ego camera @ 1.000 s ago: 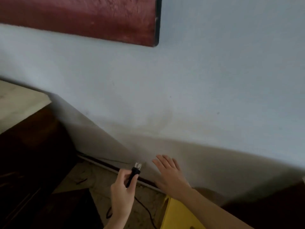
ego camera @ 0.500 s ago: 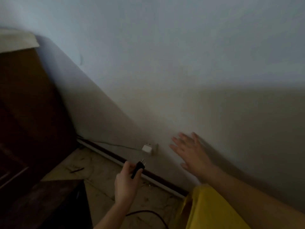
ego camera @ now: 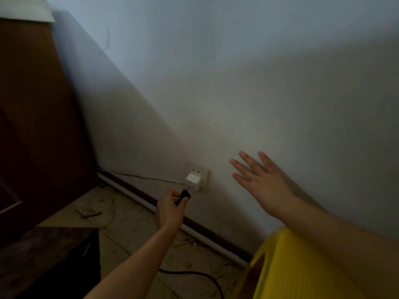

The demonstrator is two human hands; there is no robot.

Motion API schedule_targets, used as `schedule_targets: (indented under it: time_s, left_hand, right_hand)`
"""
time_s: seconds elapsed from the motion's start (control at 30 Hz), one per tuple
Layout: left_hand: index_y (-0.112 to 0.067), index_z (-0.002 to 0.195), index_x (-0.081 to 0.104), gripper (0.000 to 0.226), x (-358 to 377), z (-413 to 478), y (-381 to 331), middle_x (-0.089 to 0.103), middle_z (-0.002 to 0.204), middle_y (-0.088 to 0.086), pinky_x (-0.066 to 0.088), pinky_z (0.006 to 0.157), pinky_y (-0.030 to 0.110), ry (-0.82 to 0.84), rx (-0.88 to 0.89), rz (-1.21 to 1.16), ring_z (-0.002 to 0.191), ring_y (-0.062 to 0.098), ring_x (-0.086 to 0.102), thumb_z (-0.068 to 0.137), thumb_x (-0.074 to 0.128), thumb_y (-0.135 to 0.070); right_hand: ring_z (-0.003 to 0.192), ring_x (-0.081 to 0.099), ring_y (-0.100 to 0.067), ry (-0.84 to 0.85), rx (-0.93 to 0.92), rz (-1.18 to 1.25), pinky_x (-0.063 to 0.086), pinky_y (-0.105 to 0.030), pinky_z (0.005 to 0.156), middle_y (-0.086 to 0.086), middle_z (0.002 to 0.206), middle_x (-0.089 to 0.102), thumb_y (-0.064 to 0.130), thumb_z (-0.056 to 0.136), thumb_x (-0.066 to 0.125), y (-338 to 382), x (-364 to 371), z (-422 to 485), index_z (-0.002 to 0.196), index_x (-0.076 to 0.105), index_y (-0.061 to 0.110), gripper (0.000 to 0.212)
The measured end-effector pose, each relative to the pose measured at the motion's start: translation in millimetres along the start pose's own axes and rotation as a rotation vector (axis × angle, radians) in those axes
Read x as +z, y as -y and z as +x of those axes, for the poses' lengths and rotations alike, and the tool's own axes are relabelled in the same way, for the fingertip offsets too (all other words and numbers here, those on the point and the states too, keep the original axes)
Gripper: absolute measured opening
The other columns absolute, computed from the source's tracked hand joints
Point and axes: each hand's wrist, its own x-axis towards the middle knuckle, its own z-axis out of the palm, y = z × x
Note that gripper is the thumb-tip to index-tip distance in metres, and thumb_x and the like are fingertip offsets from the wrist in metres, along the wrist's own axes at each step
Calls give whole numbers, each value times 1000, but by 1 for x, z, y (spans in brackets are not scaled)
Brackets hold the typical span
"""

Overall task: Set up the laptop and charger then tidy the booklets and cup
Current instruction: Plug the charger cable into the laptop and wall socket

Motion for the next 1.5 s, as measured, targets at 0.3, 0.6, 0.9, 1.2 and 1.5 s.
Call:
schedule_targets:
  time_s: [0.3,0.6,0.9,1.2,1.5]
  left_hand:
    - [-16,84,54,16,14,12,6,71,93,3,59,70,39,-10,82,-21,82,15,67,84,68,-23]
    - [-19,80,54,17,24,17,21,69,90,3,58,67,35,-53,129,-111,84,14,65,82,70,-22]
    - [-22,80,52,19,21,24,29,69,92,-2,60,69,36,-30,195,-58,88,9,65,81,70,-28]
    - [-20,81,56,16,26,29,39,69,89,-7,51,63,18,-12,165,-198,89,2,64,80,71,-25]
    - [-21,80,57,18,27,28,34,66,87,-9,50,64,19,-12,106,-246,87,-2,61,77,74,-26]
  right_hand:
    - [132,-40,-32,-64,-152,31,-37,-52,97,-8,147,-39,19,93,48,-24,10,-2,152,-6,20,80]
    - [141,-26,-32,-91,-122,11,-26,-57,108,-7,155,-27,14,84,62,-20,17,2,153,2,22,91]
    - [133,-41,-31,-89,-126,-17,-36,-56,99,-9,147,-42,33,85,63,-6,7,30,150,-16,21,102]
    - [135,-39,-30,-67,-85,-53,-35,-55,101,-8,149,-40,43,78,69,-2,9,35,146,-22,24,116]
    - [131,-46,-30,-64,-70,-55,-37,-56,98,-9,145,-46,42,81,66,0,9,35,142,-29,22,115]
